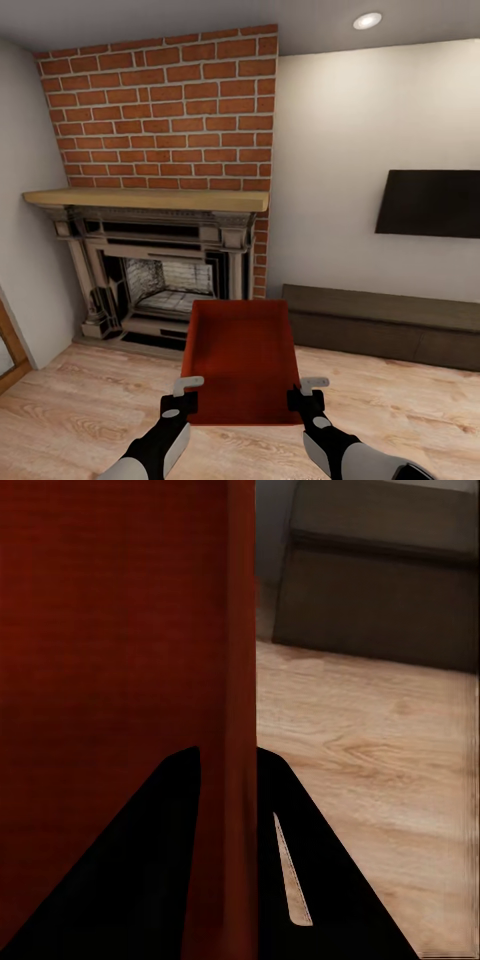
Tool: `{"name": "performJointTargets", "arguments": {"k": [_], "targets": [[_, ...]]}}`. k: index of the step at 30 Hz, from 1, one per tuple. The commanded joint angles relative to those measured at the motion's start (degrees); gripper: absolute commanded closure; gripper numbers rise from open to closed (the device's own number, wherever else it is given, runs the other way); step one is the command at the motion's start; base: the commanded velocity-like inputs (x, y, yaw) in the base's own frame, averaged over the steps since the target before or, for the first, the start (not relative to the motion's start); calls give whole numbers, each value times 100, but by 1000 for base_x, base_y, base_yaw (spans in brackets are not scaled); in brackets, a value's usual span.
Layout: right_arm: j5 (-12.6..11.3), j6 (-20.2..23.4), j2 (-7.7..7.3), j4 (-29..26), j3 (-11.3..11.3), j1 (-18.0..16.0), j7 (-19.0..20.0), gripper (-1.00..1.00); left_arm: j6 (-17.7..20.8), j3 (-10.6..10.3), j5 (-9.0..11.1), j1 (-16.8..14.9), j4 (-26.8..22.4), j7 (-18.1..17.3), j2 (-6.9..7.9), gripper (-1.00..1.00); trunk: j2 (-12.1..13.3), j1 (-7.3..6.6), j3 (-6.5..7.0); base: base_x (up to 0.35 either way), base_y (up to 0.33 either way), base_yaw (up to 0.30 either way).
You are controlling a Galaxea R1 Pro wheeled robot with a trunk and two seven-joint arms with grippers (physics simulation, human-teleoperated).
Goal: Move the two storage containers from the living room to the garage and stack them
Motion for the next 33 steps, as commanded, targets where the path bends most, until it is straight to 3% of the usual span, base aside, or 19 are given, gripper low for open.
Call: {"name": "performJointTargets", "arguments": {"k": [1, 33], "targets": [[-94, -56, -1, 8, -142, -9, -49, 100, 8, -12, 76, -2, -1, 52, 8, 100, -9, 2, -7, 0, 0, -275], [-97, -55, -2, 8, -151, -9, -49, 100, -1, -12, 79, -2, -5, 52, 6, 100, -9, 2, -2, 0, 0, -281]]}}
